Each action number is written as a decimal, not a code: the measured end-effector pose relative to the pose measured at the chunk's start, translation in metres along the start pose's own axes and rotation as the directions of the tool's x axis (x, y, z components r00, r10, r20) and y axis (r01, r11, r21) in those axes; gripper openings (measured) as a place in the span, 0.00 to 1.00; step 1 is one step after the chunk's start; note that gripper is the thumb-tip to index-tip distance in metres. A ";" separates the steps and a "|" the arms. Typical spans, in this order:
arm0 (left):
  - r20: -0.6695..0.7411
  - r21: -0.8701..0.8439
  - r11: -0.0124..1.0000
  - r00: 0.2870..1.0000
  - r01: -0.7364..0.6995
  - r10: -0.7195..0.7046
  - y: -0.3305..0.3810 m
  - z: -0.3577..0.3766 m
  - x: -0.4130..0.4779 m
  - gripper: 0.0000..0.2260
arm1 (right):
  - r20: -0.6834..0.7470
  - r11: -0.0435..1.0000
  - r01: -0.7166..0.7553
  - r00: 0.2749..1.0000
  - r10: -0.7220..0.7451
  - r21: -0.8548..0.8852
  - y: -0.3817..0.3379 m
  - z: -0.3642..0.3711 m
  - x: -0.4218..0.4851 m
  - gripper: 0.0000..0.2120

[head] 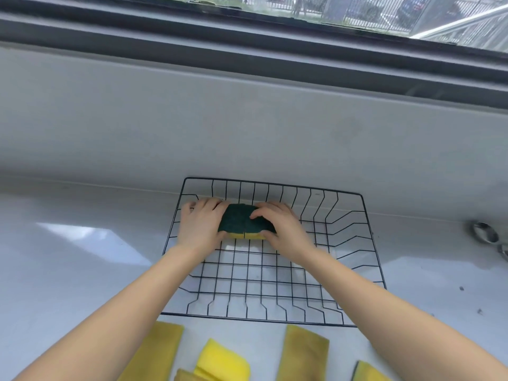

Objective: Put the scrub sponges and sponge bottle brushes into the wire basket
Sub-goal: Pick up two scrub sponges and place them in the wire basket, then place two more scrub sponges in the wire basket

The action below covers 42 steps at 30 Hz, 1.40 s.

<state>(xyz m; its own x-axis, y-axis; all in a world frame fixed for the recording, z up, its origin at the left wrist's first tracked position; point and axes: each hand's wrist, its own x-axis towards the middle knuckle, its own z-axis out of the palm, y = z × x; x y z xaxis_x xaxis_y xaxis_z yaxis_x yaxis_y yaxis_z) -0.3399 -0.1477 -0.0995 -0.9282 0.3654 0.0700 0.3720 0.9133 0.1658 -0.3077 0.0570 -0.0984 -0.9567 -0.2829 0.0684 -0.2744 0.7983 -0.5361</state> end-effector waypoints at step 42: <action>0.314 -0.340 0.914 0.942 0.223 -0.114 0.195 -0.012 -0.210 0.35 | 0.106 0.890 -0.376 0.905 0.413 -0.257 -0.036 -0.025 -0.311 0.34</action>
<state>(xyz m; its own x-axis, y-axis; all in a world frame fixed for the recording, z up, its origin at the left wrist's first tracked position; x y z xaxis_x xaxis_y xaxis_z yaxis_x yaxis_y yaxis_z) -0.0726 -0.0481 -0.0698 -0.9181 0.2972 -0.2621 0.1335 0.8548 0.5015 -0.0029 0.1289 -0.0795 -0.9685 0.0173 -0.2484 0.0905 0.9538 -0.2864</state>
